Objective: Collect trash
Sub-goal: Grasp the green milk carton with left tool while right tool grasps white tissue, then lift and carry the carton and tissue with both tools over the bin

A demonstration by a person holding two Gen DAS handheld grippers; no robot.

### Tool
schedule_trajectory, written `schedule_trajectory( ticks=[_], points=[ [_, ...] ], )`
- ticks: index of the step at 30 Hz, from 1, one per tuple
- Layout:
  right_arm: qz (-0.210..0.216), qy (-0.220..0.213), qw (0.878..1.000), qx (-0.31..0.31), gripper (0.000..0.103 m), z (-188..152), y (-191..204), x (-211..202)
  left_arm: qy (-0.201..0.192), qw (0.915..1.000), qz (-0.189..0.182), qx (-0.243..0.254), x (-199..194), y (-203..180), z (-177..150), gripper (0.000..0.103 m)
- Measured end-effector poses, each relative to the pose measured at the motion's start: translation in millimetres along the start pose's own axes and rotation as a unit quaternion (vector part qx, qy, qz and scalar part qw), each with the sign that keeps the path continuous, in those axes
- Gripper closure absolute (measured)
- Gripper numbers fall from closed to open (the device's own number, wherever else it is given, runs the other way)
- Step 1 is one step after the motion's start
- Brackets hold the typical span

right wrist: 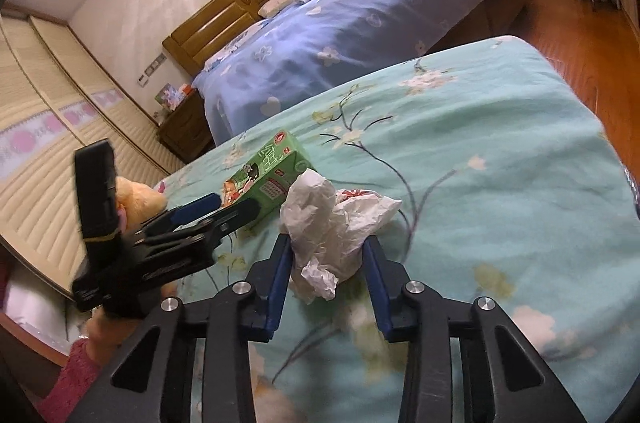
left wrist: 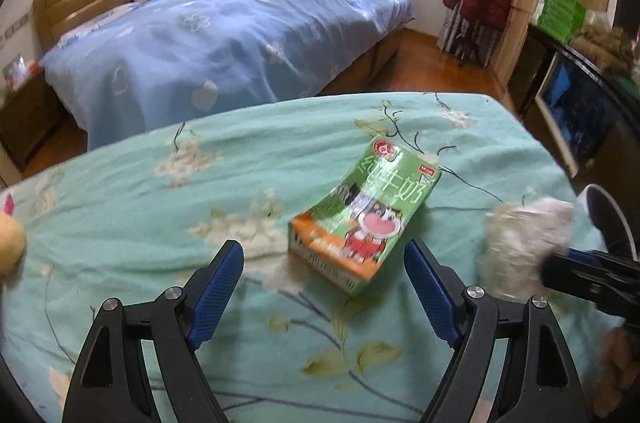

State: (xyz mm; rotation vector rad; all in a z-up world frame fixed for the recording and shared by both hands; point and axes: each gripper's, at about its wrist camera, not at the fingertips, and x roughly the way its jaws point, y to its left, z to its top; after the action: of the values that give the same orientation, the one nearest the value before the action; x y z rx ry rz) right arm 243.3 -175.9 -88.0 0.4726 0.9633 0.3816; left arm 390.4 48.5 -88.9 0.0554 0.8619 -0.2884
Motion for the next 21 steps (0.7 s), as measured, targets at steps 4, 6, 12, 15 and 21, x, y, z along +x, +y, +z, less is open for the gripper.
schedule_trajectory(
  ticks=[4,6,12,15,21],
  points=[
    [-0.001,-0.003,1.000,0.011,0.067,-6,-10,-12,-0.014,0.9997,-0.001,0.019,1,-13,2,0.022],
    [-0.004,-0.004,1.000,0.015,0.067,-9,-14,-18,-0.020,0.9993,0.002,0.030,-2,-17,1,0.026],
    [-0.003,0.004,1.000,-0.006,0.067,-12,-13,-27,-0.022,0.9984,0.009,0.051,-15,-35,-14,0.050],
    [-0.016,0.009,0.999,-0.051,0.067,-14,-5,-34,-0.011,0.9988,0.032,0.035,-33,-44,-31,0.050],
    [-0.061,0.017,0.990,-0.130,0.065,-24,7,-40,-0.007,0.9966,0.058,-0.059,-84,-52,-77,0.050]
  ],
)
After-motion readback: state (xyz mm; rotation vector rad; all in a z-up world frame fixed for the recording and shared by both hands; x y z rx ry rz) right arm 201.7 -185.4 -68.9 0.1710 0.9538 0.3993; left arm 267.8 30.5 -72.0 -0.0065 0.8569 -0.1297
